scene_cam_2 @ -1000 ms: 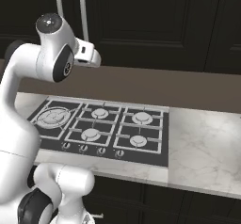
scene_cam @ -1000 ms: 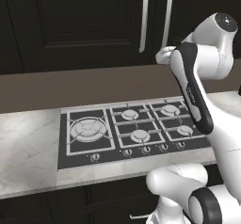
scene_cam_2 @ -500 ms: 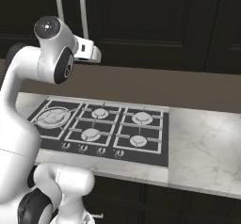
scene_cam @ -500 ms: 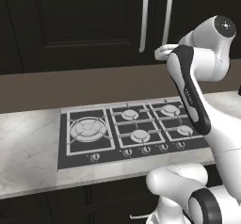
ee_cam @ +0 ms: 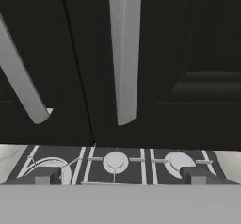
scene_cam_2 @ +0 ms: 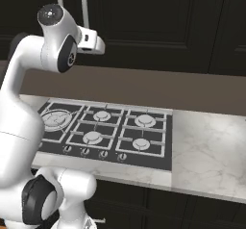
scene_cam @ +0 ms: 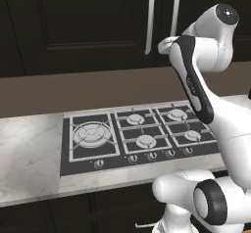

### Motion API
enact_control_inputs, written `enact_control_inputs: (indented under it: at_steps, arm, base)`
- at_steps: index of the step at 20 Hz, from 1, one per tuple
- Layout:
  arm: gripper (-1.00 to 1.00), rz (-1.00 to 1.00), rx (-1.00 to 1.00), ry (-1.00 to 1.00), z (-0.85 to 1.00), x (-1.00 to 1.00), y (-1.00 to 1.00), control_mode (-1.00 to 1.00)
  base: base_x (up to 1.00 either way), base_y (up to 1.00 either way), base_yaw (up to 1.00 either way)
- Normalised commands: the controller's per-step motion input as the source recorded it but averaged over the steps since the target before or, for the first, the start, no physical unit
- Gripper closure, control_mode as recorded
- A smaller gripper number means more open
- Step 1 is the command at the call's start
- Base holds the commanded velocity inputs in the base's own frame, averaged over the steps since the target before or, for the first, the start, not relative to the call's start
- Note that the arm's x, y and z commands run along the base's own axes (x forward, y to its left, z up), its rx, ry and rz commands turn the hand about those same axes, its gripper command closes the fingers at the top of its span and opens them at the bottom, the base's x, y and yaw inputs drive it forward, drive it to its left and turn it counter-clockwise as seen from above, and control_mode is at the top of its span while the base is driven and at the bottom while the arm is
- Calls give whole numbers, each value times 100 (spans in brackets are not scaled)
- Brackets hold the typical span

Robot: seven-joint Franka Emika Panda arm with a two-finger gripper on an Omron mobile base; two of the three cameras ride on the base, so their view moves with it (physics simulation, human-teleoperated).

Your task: Open the cabinet, pick the kettle from the cabinet, and place it in the sink.

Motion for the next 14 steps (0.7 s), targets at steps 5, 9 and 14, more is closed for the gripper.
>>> enact_control_inputs:
  at_steps: [5,9,14]
  arm:
    - [-100,0,-6,-9,15,17,0,-100]
    - [-100,0,-4,-13,12,21,2,-100]
    - [-100,0,-1,-7,10,32,0,-100]
  base:
    - [0,0,0]
    - [0,0,0]
    - [0,0,0]
